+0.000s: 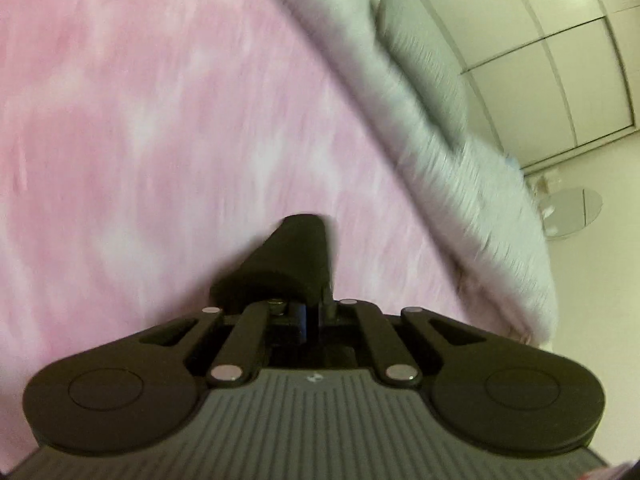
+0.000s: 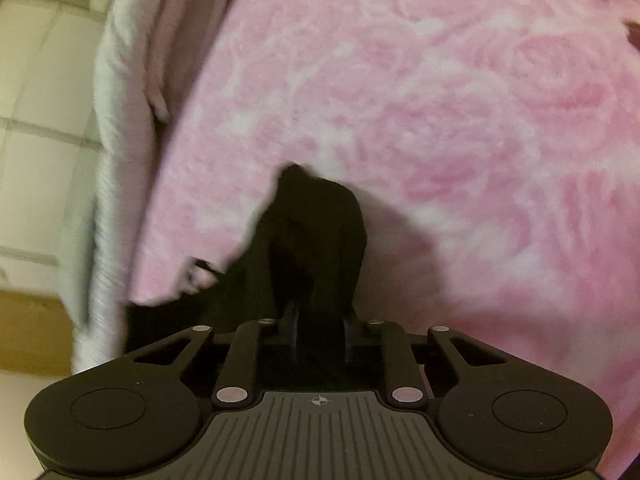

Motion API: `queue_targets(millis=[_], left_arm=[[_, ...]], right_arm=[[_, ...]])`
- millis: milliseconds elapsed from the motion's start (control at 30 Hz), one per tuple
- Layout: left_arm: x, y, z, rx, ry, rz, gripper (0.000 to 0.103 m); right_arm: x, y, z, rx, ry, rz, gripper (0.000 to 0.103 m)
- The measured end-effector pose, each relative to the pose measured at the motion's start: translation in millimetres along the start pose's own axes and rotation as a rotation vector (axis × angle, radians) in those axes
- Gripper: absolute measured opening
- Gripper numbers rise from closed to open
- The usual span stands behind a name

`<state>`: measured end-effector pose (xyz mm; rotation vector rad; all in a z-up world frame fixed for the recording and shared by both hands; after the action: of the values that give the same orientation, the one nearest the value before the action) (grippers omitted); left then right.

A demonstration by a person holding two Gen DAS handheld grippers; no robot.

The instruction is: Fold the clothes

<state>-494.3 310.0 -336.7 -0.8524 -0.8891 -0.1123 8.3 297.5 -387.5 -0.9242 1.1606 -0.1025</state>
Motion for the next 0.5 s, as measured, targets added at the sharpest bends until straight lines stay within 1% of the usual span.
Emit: queue_targets(millis=[67,100,200,233,267,300,333,400,433,467,500], left_arm=[[19.5,-30.6,54.0,0.079,0.092,-0.014,0.002],[29.0,-47.8,80.6,0.121,0.128,-0.027,0.002],[51.3,-105.4,149.9,0.241,0.218,-0.092,0.002],[49.1,-121.9,166.2,0.272,0.243,-0.082,0.003],[37.9,-134.4,177.1,0.285,0.249,-0.051,0.004],[26.7,-147.1,188.0,0.297,0.255,-0.020,0.012],[9.6,-157.0,195.7,0.299,0.244,0.029,0.015],[-45.7,-167.7,199.2,0.262,0.166,0.195,0.021],[-77.2,-170.9,196.2,0.235,0.129,0.294,0.021],[-106.5,-173.4,190.4,0.202,0.101,0.388,0.021],[-134.7,-176.8,182.9,0.169,0.071,0.469,0.021]], right_arm=[[-20.0,-12.5,-12.1,0.002,0.072,0.087,0.014],[-34.9,-19.3,-20.7,-0.005,0.086,0.137,0.014],[-89.7,-38.4,-56.3,-0.021,0.029,0.281,0.012],[-94.3,-38.3,-70.1,-0.039,0.014,0.275,0.011],[-91.6,-34.9,-84.8,-0.066,0.002,0.241,0.011],[-88.9,-31.5,-99.5,-0.093,-0.009,0.207,0.011],[-86.1,-28.2,-114.2,-0.120,-0.020,0.172,0.012],[-80.5,-21.8,-143.6,-0.173,-0.043,0.104,0.014],[-77.6,-18.7,-158.2,-0.199,-0.054,0.069,0.018],[-74.8,-15.7,-172.8,-0.226,-0.066,0.035,0.025],[-71.9,-12.8,-187.4,-0.252,-0.077,0.001,0.030]])
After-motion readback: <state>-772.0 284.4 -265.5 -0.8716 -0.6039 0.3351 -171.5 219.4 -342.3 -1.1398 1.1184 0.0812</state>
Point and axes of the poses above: each gripper's, at about its wrist camera, not at the fingertips, and y roughly the way its jaws point, x to its right, z to its top, the point moved 4 cm from there along y, roughly the way its jaws point
